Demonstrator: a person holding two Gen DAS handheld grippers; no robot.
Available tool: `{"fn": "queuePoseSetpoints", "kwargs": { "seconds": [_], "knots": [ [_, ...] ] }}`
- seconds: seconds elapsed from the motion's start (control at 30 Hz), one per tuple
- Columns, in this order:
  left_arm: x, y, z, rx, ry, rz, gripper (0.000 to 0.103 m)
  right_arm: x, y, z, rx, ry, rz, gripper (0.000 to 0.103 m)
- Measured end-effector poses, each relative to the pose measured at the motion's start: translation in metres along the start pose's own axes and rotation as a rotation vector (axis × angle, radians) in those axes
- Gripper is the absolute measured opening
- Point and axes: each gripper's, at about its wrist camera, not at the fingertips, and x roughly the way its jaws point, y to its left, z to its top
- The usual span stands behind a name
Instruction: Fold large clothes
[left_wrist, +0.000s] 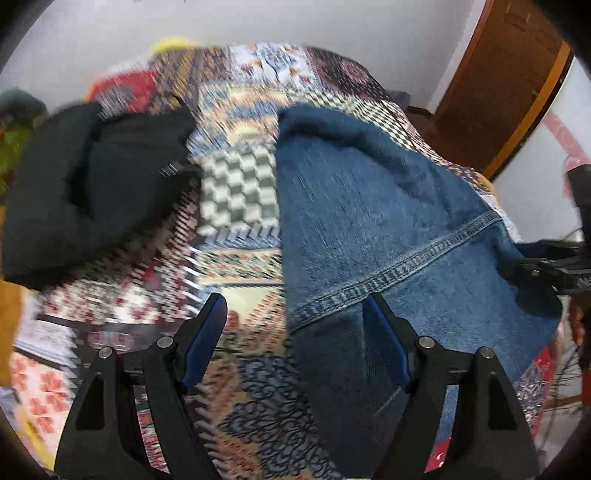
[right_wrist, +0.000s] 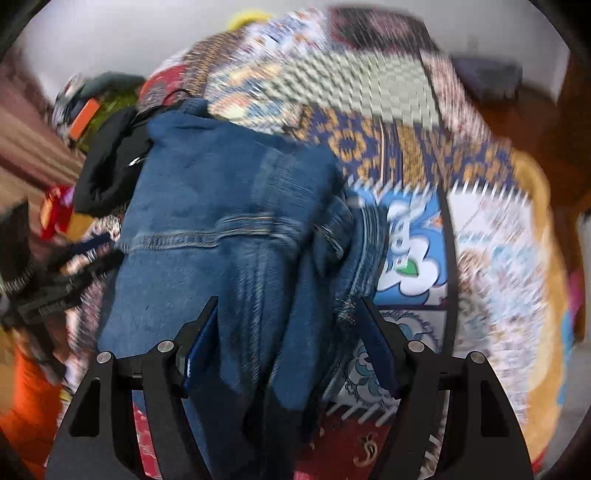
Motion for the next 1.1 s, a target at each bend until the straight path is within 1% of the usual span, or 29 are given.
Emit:
{"fn": "queuePoseSetpoints", "kwargs": {
  "seconds": [0.03, 0.07, 0.13, 0.27, 0.33, 0.43, 0.47, 0.57, 0.63, 0.7, 0.73, 0.8, 0.87, 0.9, 0.93, 0.97, 1.0, 1.03, 1.1],
  "knots": [
    [0.006, 0.002, 0.000, -0.013, 0.014, -0.041, 0.077, 0.001, -0.005, 0.001, 0.023, 0.005, 0.023, 0.070],
    [0.010, 0.004, 0.000, -0.021, 0.024, -0.064, 0.077, 0.002, -0.012, 0.003, 0.047, 0.007, 0.041, 0.074],
    [0.021, 0.009, 0.002, -0.060, 0.049, -0.114, 0.080, 0.007, -0.020, 0.005, 0.064, 0.018, 0.065, 0.077],
    [0.043, 0.023, 0.009, -0.183, 0.126, -0.276, 0.081, 0.017, -0.027, 0.009, 0.097, 0.034, 0.116, 0.079],
    [0.051, 0.025, 0.010, -0.218, 0.153, -0.324, 0.081, 0.020, -0.029, 0.014, 0.111, 0.044, 0.124, 0.079],
    [0.059, 0.024, 0.011, -0.239, 0.177, -0.372, 0.082, 0.028, -0.032, 0.021, 0.141, 0.064, 0.153, 0.082],
    [0.063, 0.023, 0.012, -0.247, 0.186, -0.395, 0.082, 0.030, -0.032, 0.023, 0.149, 0.069, 0.164, 0.084],
    [0.074, 0.025, 0.013, -0.284, 0.201, -0.456, 0.084, 0.033, -0.031, 0.025, 0.144, 0.084, 0.187, 0.085],
    [0.078, 0.024, 0.014, -0.311, 0.204, -0.476, 0.084, 0.035, -0.030, 0.026, 0.139, 0.086, 0.194, 0.085],
    [0.078, 0.024, 0.015, -0.324, 0.205, -0.480, 0.084, 0.033, -0.029, 0.025, 0.134, 0.082, 0.196, 0.084],
    [0.078, 0.024, 0.015, -0.326, 0.206, -0.478, 0.084, 0.033, -0.029, 0.025, 0.131, 0.080, 0.195, 0.083],
    [0.077, 0.016, 0.016, -0.316, 0.204, -0.459, 0.084, 0.031, -0.027, 0.023, 0.119, 0.076, 0.201, 0.076],
    [0.073, 0.012, 0.016, -0.308, 0.198, -0.447, 0.080, 0.030, -0.026, 0.022, 0.115, 0.071, 0.206, 0.068],
    [0.070, 0.011, 0.015, -0.312, 0.196, -0.451, 0.076, 0.030, -0.025, 0.022, 0.115, 0.069, 0.211, 0.065],
    [0.068, 0.011, 0.016, -0.313, 0.195, -0.454, 0.073, 0.027, -0.025, 0.020, 0.118, 0.066, 0.218, 0.058],
    [0.063, 0.012, 0.014, -0.315, 0.191, -0.457, 0.068, 0.025, -0.024, 0.019, 0.118, 0.064, 0.223, 0.052],
    [0.058, 0.013, 0.015, -0.315, 0.191, -0.463, 0.063, 0.024, -0.023, 0.020, 0.119, 0.061, 0.227, 0.049],
    [0.053, 0.012, 0.014, -0.314, 0.190, -0.470, 0.061, 0.022, -0.021, 0.020, 0.119, 0.054, 0.230, 0.046],
    [0.045, 0.012, 0.013, -0.321, 0.187, -0.484, 0.051, 0.016, -0.013, 0.018, 0.102, 0.040, 0.222, 0.042]
  ]
}}
